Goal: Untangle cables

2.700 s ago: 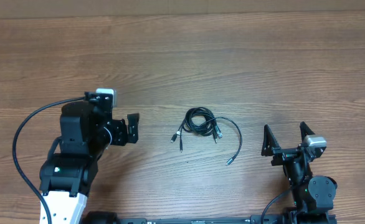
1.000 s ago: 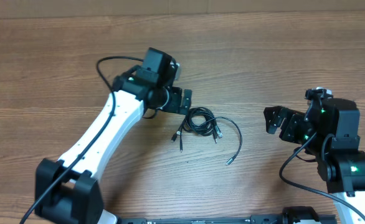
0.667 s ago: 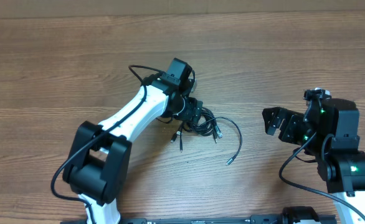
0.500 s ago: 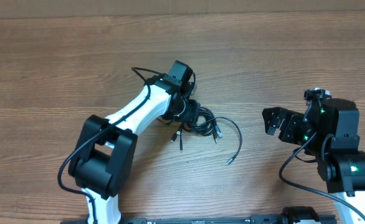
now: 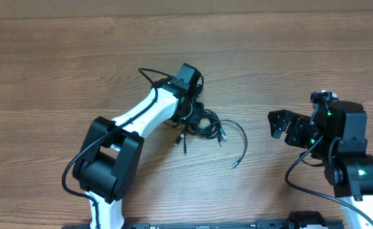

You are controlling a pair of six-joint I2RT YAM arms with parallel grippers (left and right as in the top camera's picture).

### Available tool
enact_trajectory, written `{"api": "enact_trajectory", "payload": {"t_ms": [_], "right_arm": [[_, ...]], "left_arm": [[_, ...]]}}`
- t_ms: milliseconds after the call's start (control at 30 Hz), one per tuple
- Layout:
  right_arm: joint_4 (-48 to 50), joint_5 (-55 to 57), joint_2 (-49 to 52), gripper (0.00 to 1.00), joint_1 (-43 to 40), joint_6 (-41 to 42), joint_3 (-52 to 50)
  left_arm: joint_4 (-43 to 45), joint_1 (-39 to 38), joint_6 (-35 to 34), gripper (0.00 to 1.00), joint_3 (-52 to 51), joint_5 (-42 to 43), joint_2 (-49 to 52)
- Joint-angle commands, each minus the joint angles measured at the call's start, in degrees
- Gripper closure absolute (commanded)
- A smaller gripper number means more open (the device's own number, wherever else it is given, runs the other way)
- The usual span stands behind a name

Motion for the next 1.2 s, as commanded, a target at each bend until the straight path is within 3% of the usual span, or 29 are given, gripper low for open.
{"api": "enact_trajectory", "payload": {"t_ms": [0, 300, 500, 533, 567, 667, 867, 967, 1167], "right_arm": [[-0.2, -0.6, -0.3, 0.0, 0.0, 0.1, 1.8], [-0.5, -2.9, 0.3, 0.0, 0.0, 0.0, 1.8], [-0.5, -2.9, 1.9, 0.0, 0.0, 0.0, 1.8], [-0.5, -2.9, 2.3, 0.0, 0.0, 0.0, 1.8], [-0.5, -2.9, 2.8, 0.0, 0.0, 0.0, 1.8], [-1.0, -3.1, 4.9, 0.0, 0.0, 0.0, 1.8], [-1.2, -7.6, 10.0, 0.0, 0.0, 0.0, 1.8], [-1.3, -7.8, 12.2, 0.01, 0.0, 0.0, 1.8], [-1.7, -7.8, 18.4, 0.18, 0.0, 0.0, 1.7]], "left_arm": [[0.0, -0.7, -1.8, 0.63, 1.1, -0.8, 0.8], [0.6, -3.0, -1.8, 0.65, 1.0, -3.5, 0.9], [0.6, -3.4, -1.8, 0.84, 1.0, -3.3, 0.9], [0.6, -3.4, -1.9, 0.94, 1.0, -3.1, 0.9], [0.5, -3.4, -1.9, 0.96, 1.0, -2.6, 0.9], [-0.1, -3.4, -0.9, 0.96, 1.1, 1.2, 0.8], [-3.7, -3.5, 11.3, 0.96, 6.3, 12.3, -1.8], [-4.3, -4.1, 12.4, 0.96, 8.3, 17.9, -1.9], [-3.0, -4.6, 12.4, 0.96, 8.4, 27.2, -1.9]]}}
